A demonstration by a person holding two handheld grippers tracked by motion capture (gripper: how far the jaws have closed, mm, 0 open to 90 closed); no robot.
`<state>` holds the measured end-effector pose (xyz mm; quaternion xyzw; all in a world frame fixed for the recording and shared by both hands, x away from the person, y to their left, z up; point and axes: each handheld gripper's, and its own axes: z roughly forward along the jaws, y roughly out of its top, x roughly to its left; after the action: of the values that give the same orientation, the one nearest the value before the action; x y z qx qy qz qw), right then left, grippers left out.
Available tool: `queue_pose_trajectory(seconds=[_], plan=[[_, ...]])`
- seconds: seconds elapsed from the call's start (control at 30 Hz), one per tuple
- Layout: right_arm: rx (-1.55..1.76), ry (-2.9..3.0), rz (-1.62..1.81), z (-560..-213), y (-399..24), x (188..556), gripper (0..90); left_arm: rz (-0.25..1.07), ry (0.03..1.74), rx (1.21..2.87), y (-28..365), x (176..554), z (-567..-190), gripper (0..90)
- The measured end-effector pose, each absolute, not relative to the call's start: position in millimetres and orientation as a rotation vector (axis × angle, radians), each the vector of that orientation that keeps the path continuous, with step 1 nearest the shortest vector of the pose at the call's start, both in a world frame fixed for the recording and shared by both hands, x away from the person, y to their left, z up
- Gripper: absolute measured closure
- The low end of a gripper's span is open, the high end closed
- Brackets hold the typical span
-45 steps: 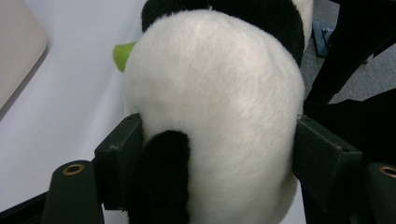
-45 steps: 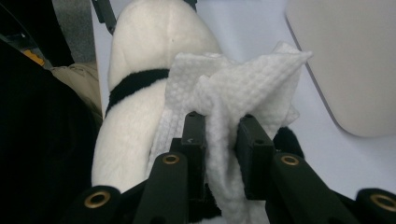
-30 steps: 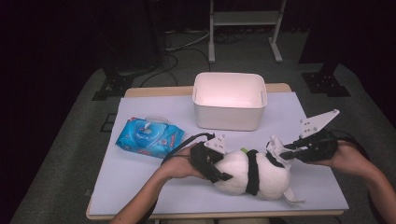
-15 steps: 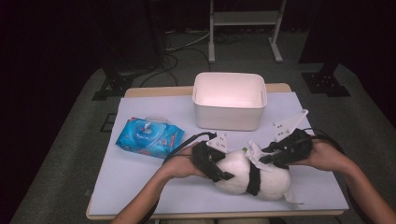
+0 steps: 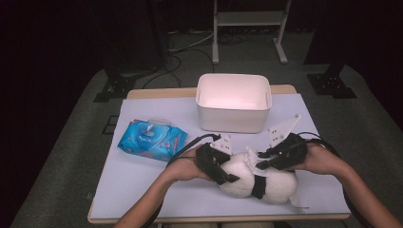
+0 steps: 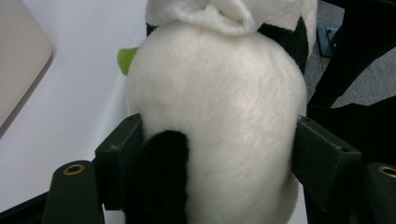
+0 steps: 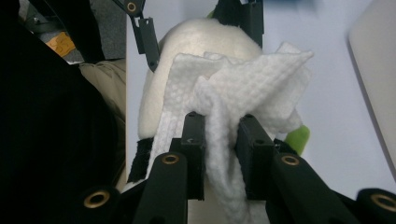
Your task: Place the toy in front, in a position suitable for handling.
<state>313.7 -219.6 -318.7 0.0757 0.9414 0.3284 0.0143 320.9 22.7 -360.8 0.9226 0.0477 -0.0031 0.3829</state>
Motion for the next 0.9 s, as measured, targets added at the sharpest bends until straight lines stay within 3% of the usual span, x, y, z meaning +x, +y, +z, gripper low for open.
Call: queue_pose_trajectory(seconds=[0.9], plan=[[0.428, 2.822, 1.073, -316.5, -291.7, 293.7, 73.9, -0.040, 0.155, 2.351, 29.3, 326.8, -366.3, 25.3]])
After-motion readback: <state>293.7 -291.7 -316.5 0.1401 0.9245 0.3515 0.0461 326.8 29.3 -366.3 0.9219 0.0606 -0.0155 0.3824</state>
